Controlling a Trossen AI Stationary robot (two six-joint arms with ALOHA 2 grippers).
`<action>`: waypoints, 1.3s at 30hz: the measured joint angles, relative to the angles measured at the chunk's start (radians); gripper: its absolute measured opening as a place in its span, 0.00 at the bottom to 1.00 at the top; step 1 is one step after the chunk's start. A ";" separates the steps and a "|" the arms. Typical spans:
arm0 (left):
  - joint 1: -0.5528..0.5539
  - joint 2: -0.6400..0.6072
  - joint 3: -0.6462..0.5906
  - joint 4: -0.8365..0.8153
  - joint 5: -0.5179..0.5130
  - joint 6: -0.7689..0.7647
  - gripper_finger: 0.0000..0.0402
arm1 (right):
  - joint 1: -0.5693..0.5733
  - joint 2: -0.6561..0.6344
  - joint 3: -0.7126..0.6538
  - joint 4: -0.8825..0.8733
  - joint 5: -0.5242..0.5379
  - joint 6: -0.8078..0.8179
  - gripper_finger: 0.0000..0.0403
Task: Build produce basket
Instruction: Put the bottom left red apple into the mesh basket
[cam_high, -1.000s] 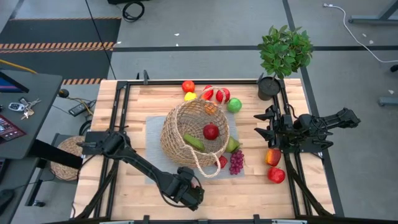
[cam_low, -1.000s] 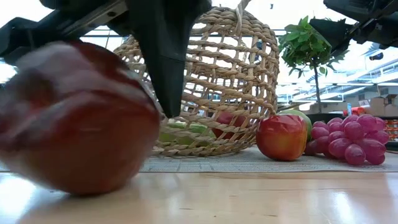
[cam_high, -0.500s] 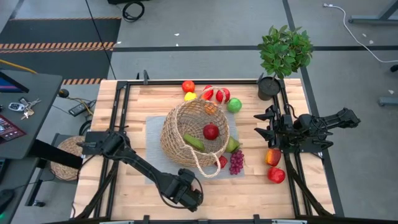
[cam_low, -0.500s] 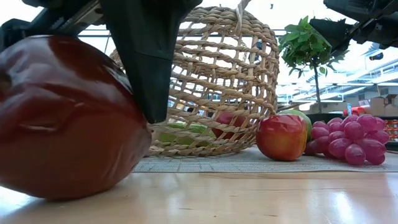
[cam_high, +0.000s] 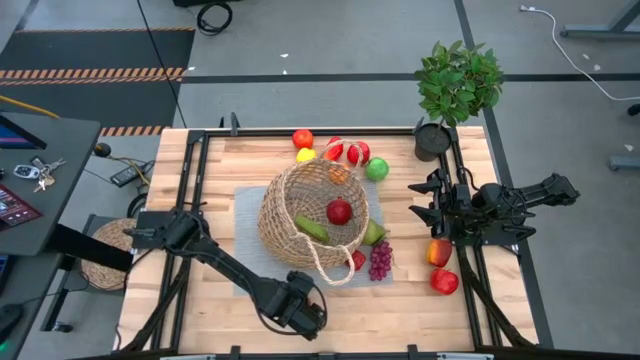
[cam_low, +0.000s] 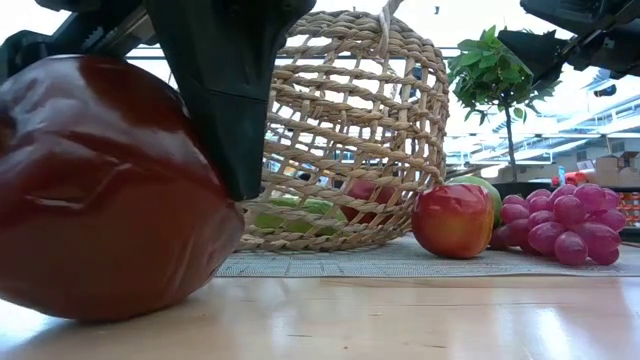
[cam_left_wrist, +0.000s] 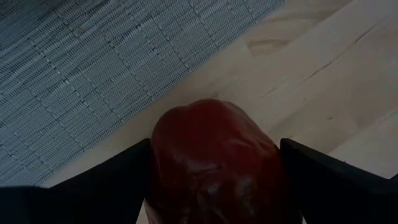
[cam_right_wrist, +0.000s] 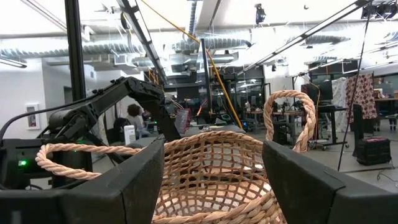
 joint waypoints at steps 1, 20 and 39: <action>0.000 0.000 0.000 0.002 0.000 0.000 0.83 | 0.000 0.000 0.000 0.000 0.000 0.000 0.68; 0.042 0.000 0.209 -0.035 0.030 0.210 0.83 | 0.000 0.000 0.000 0.000 0.000 0.000 0.68; 0.072 -0.001 0.653 0.002 0.014 0.758 0.83 | 0.000 0.000 0.000 0.000 0.000 0.000 0.68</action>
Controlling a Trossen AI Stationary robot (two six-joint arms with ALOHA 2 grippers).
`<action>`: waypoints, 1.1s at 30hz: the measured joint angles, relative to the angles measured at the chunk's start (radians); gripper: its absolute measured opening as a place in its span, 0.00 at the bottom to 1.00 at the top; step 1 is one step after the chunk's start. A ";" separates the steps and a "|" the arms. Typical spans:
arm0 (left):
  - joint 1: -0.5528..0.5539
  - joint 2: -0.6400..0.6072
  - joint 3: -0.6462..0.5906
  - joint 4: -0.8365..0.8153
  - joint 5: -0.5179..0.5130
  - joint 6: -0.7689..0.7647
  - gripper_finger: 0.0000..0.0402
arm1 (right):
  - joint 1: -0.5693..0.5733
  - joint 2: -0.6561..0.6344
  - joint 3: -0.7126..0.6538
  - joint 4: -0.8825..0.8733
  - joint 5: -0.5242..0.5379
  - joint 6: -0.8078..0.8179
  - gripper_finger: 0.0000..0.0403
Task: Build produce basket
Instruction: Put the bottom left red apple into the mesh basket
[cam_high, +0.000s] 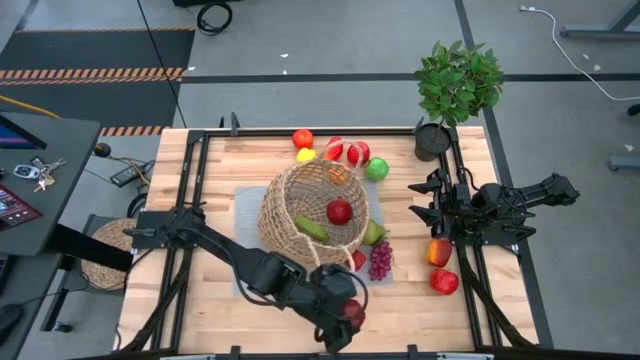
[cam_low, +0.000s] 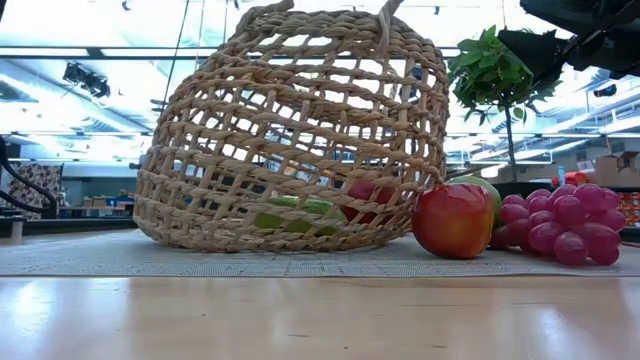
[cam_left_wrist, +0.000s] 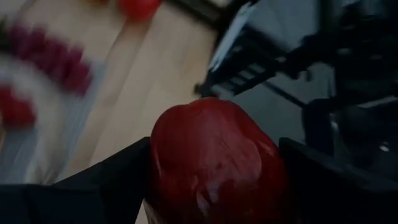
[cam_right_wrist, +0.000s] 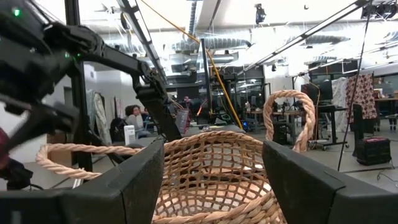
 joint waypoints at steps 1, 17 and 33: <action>0.003 0.000 0.012 0.013 0.001 0.034 0.83 | 0.000 0.000 0.000 0.000 0.000 0.000 0.68; 0.201 -0.013 0.010 0.210 -0.008 0.377 0.83 | 0.000 0.000 0.000 0.000 0.000 0.000 0.68; 0.333 -0.032 0.015 -0.182 -0.279 0.567 0.83 | 0.000 0.000 0.000 0.000 0.000 0.000 0.68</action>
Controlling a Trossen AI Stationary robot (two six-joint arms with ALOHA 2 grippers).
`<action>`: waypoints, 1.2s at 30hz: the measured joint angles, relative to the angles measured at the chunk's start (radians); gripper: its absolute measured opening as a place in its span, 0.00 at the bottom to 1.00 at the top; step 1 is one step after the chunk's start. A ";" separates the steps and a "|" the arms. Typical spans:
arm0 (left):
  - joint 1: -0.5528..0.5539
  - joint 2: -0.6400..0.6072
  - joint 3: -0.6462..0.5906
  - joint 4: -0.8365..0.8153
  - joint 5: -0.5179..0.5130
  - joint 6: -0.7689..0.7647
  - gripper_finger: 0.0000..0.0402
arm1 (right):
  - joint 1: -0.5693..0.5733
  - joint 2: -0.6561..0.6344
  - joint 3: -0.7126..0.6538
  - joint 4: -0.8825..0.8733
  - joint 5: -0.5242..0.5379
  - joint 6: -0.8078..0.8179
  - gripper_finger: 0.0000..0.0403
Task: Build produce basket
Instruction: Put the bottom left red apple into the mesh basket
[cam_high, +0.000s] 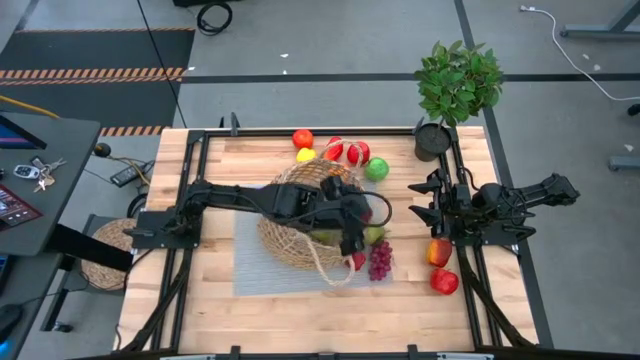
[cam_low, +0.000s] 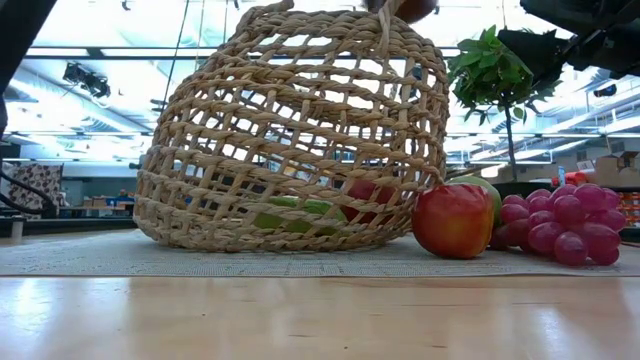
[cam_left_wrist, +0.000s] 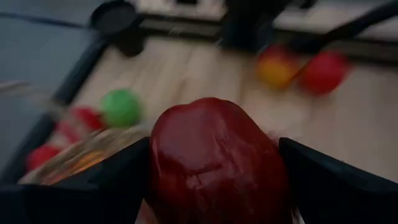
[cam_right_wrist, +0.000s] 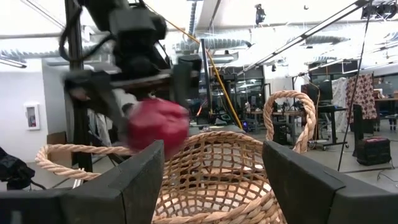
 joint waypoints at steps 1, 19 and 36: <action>0.008 0.000 0.000 -0.035 -0.017 0.021 0.83 | 0.000 0.000 0.000 0.000 0.000 0.000 0.68; 0.078 -0.017 -0.040 -0.189 -0.129 0.505 0.83 | 0.000 0.000 0.000 0.000 0.000 0.000 0.68; 0.241 -0.014 -0.040 -0.162 0.433 0.656 0.83 | 0.000 0.000 0.000 0.000 0.000 0.000 0.68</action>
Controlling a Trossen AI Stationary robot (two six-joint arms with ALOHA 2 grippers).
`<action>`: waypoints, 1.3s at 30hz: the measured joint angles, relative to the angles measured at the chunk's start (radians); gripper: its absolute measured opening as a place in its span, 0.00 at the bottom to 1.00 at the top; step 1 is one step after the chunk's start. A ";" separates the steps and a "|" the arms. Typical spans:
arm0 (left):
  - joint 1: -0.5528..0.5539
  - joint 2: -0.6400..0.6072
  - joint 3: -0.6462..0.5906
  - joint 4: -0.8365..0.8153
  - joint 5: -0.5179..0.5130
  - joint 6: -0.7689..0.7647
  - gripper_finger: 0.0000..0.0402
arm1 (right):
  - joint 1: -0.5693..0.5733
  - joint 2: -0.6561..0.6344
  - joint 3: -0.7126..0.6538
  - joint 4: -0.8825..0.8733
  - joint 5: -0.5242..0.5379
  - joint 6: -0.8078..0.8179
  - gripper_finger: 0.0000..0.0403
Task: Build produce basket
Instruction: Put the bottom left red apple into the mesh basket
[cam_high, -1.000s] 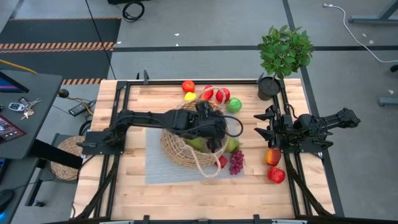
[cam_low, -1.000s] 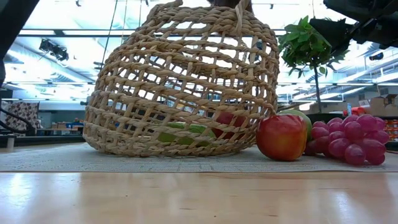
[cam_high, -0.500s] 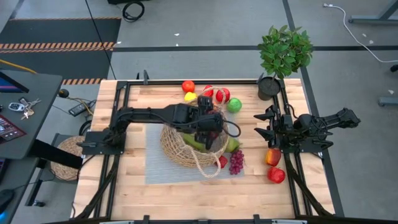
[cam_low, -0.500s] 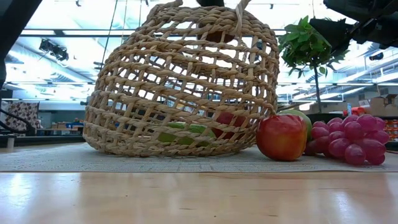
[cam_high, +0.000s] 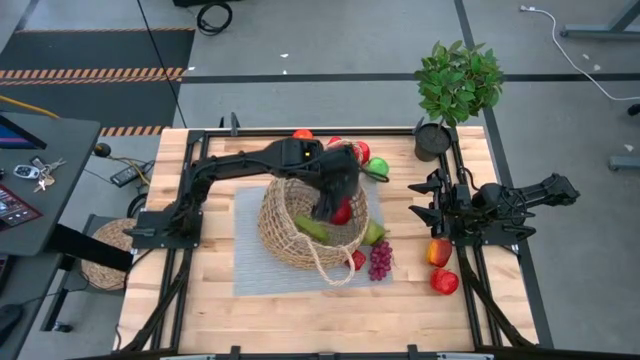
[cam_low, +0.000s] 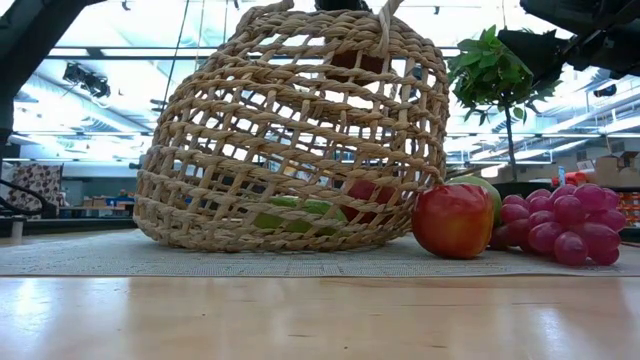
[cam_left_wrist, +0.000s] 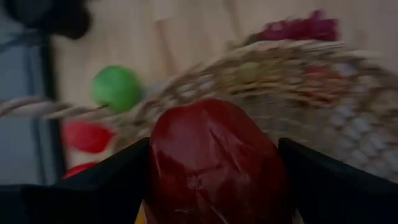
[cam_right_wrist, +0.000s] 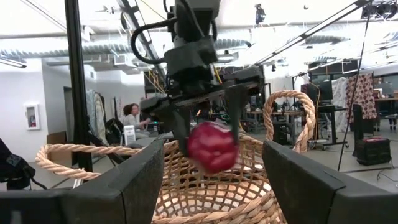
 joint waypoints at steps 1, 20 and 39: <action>0.000 0.000 0.000 -0.006 0.019 0.002 0.83 | 0.000 0.000 0.000 0.000 0.000 0.000 0.68; 0.028 0.001 0.000 -0.179 0.167 -0.064 0.83 | 0.000 0.000 0.000 0.000 0.000 0.000 0.68; 0.107 0.012 0.000 -0.177 0.100 -0.263 0.83 | 0.000 0.000 0.000 0.000 0.000 0.000 0.68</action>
